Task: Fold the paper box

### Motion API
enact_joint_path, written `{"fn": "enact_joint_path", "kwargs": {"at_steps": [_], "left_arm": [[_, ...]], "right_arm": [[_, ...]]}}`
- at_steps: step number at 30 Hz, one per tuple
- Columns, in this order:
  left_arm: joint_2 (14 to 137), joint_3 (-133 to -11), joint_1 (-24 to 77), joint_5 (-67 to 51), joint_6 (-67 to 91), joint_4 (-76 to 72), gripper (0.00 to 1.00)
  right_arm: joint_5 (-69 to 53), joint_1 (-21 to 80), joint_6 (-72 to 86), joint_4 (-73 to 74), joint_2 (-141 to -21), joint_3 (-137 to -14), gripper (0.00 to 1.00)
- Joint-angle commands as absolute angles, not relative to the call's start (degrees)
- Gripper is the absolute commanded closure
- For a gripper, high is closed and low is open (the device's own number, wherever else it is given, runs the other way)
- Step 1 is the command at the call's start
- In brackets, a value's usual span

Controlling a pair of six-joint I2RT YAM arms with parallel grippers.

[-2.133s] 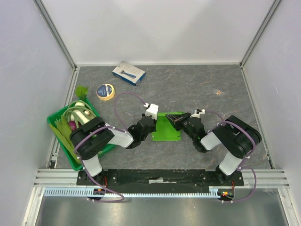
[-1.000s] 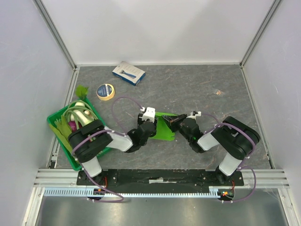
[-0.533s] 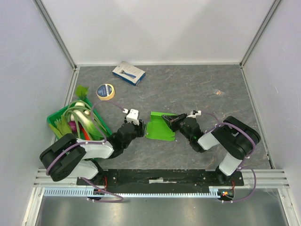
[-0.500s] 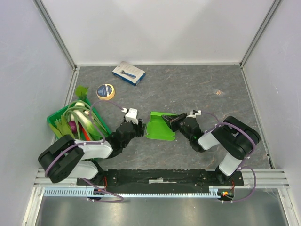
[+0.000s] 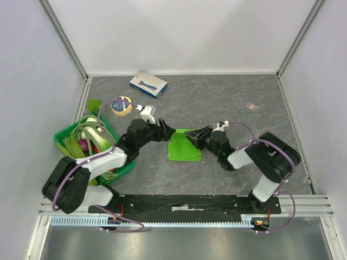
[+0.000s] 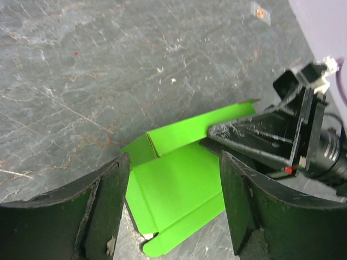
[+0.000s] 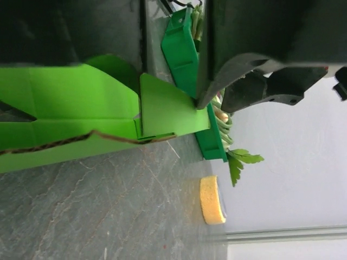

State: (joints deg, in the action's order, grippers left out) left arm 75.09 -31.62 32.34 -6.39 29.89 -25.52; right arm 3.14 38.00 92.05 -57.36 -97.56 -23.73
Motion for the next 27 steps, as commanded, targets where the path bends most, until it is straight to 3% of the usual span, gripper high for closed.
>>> {"fn": "enact_joint_path", "kwargs": {"at_steps": [1,5,10,11,14,16,19,22,24,27], "left_arm": [[74.44,-30.15,36.63,-4.07,22.52,-26.55,0.27],[75.06,-30.32,39.81,3.32,18.46,-25.05,0.26],[75.93,-37.60,40.08,6.50,19.25,-15.50,0.26],[76.11,-39.44,40.08,6.68,18.99,-9.81,0.28],[74.89,-43.94,39.99,4.85,23.54,-3.01,0.36],[73.39,-42.72,40.08,-3.20,29.77,-6.05,0.38],[74.52,-40.35,39.99,-7.55,42.85,-13.34,0.29],[77.25,-39.55,40.08,-13.07,55.09,-21.33,0.27],[80.24,-39.90,40.25,-13.80,59.39,-25.90,0.30],[82.53,-42.08,40.87,-12.84,54.19,-27.16,0.41]], "right_arm": [[0.18,37.18,83.51,-49.32,-95.28,-26.80,0.52],[-2.44,36.21,73.43,-40.28,-89.22,-27.95,0.31],[-4.92,33.76,56.64,-26.23,-74.40,-28.46,0.21],[-5.10,33.14,52.77,-15.84,-72.35,-29.52,0.18],[-6.15,27.88,40.72,-4.70,-64.27,-31.20,0.16],[-8.61,22.69,34.91,-1.42,-61.45,-32.95,0.16],[-6.69,20.13,28.67,4.99,-62.57,-36.90,0.16],[-8.15,16.36,28.12,7.30,-64.77,-38.14,0.18],[-11.50,14.34,28.65,5.02,-65.82,-38.14,0.20],[-14.24,14.24,27.41,7.03,-69.86,-41.47,0.33]]}}
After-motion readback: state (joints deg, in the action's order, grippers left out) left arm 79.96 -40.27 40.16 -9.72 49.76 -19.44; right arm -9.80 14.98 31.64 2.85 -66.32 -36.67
